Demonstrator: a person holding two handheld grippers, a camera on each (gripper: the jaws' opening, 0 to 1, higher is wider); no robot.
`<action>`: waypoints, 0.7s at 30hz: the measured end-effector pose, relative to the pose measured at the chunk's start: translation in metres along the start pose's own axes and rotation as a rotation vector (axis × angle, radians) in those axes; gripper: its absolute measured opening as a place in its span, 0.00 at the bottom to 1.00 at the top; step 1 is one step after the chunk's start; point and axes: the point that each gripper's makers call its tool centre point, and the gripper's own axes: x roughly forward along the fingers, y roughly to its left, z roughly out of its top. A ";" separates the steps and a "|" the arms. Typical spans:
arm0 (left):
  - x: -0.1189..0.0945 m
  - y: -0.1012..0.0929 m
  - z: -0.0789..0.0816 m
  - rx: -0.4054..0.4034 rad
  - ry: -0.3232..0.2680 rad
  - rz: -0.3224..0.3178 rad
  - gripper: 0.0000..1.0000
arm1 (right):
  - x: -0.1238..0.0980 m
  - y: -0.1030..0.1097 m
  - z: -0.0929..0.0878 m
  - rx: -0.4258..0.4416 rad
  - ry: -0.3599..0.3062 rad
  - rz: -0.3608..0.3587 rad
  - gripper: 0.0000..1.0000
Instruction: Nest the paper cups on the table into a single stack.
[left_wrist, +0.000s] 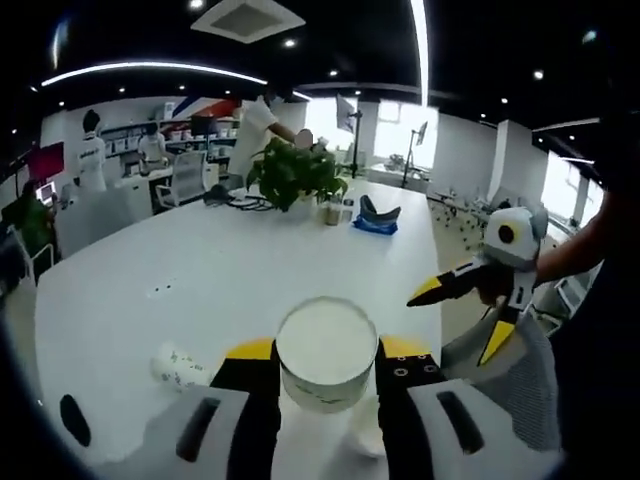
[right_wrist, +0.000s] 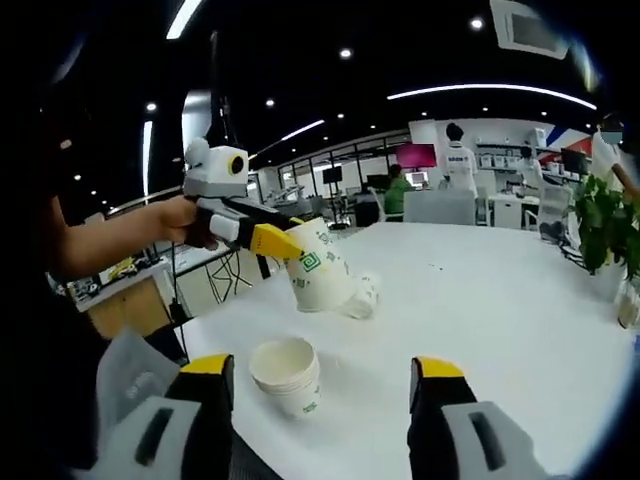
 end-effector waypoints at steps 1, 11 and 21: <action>-0.001 -0.002 0.000 0.006 0.003 -0.004 0.35 | 0.001 0.001 0.001 0.003 -0.003 0.008 0.67; -0.011 -0.029 -0.008 0.060 -0.007 -0.094 0.35 | 0.010 0.014 0.006 0.043 -0.007 0.096 0.61; -0.016 -0.052 -0.012 0.073 -0.032 -0.177 0.35 | 0.014 0.041 -0.003 0.129 0.025 0.235 0.51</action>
